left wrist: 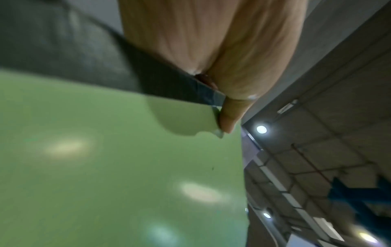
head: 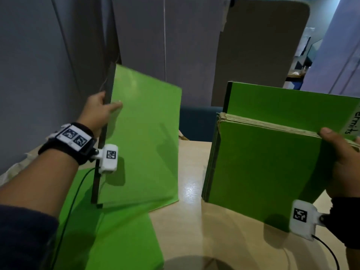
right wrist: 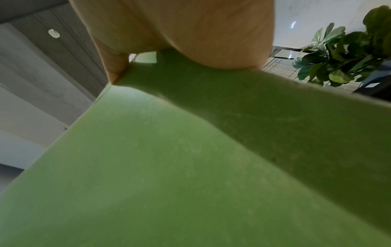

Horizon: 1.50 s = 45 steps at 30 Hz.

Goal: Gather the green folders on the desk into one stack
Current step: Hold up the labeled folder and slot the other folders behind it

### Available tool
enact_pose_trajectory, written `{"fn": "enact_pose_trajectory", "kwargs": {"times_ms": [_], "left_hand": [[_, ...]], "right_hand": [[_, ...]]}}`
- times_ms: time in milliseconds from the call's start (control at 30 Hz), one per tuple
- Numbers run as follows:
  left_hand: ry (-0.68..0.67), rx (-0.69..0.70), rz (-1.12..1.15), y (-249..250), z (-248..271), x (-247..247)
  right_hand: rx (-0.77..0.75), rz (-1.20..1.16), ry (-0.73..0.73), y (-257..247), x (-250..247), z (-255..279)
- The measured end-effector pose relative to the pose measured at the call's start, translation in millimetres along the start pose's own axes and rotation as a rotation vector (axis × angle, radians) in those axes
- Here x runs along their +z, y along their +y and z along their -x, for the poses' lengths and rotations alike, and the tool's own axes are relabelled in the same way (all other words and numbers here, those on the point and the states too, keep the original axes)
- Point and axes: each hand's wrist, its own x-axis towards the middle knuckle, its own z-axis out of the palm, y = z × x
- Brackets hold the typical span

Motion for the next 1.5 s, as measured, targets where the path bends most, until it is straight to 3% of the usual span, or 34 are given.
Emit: {"fn": "enact_pose_trajectory", "kwargs": {"times_ms": [100,267,600,700,1000,1200,1333,1400,1500], "left_hand": [[-0.035,0.150,0.177,30.7,-1.7,9.5],[-0.059,0.259,0.334,47.3,11.8,67.5],[-0.328,0.005,0.705,20.7,70.6,181.8],[-0.389,-0.074,0.758,13.9,85.5,201.2],[-0.554,-0.134,0.845,25.3,96.3,227.8],[-0.645,-0.159,0.659,24.0,106.2,218.3],[-0.732,0.004,-0.070,-15.9,86.0,173.7],[-0.758,-0.018,-0.422,-47.7,69.7,138.4],[-0.806,-0.181,-0.831,-90.3,54.5,77.2]], "right_hand": [[0.045,-0.030,-0.027,5.7,-10.4,-7.7],[-0.101,0.060,0.047,-10.8,12.9,10.0],[-0.043,0.031,0.021,-14.7,10.9,8.7],[-0.010,0.049,0.025,-12.4,7.8,6.2],[-0.018,-0.010,0.003,-4.7,4.1,-4.3],[0.039,-0.004,-0.032,-5.4,2.4,-3.8],[0.038,0.015,-0.027,-6.3,3.9,-3.2],[0.046,0.020,-0.004,-2.4,1.1,-6.8],[0.067,0.049,-0.027,4.0,-5.0,-13.4]]}}
